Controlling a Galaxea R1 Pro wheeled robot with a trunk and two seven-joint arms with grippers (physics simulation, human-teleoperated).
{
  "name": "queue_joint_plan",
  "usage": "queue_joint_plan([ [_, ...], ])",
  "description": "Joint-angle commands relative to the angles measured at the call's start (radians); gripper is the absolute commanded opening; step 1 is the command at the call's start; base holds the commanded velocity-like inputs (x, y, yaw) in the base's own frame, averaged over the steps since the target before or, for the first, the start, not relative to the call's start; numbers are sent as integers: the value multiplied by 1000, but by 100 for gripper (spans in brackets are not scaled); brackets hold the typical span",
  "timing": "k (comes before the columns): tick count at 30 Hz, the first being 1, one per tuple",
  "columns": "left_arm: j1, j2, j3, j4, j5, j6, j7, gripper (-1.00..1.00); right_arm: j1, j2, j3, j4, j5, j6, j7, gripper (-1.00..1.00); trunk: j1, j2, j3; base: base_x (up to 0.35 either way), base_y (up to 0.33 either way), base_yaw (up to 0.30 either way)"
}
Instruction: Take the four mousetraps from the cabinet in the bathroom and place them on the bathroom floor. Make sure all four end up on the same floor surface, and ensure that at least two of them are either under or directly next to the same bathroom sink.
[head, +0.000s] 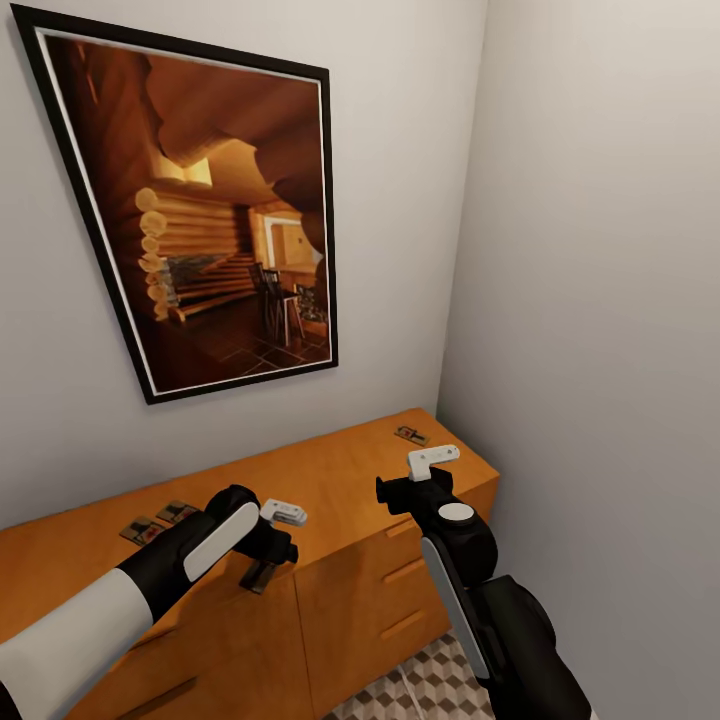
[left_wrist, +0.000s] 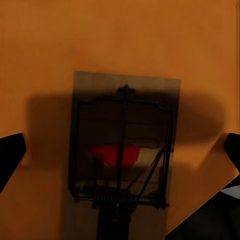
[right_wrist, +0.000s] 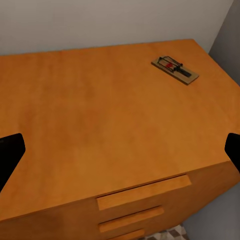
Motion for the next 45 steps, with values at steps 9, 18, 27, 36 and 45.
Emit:
queue_joint_plan([
  [9, 1, -1, 0, 15, -5, -4, -2, 100, 0, 0, 0, 0, 0, -1, 0, 100, 0, 1, 0, 0, 0, 0],
  [18, 1, 0, 0, 17, -5, -6, -3, 100, -1, 0, 0, 0, 0, -1, 0, 100, 0, 1, 0, 0, 0, 0],
  [27, 1, 1, 1, 18, -5, -11, -3, -100, -1, 0, -1, 0, 0, -1, 0, 100, 0, 1, 0, 0, 0, 0],
  [36, 1, 1, 1, 24, -4, -20, -4, -100, -1, 0, -1, 0, 0, -1, 0, 100, 0, 1, 0, 0, 0, 0],
  [45, 1, 2, 2, 25, -3, -26, -14, -100, 0, 0, -2, 0, 0, -1, 0, 100, 0, 1, 0, 0, 0, 0],
])
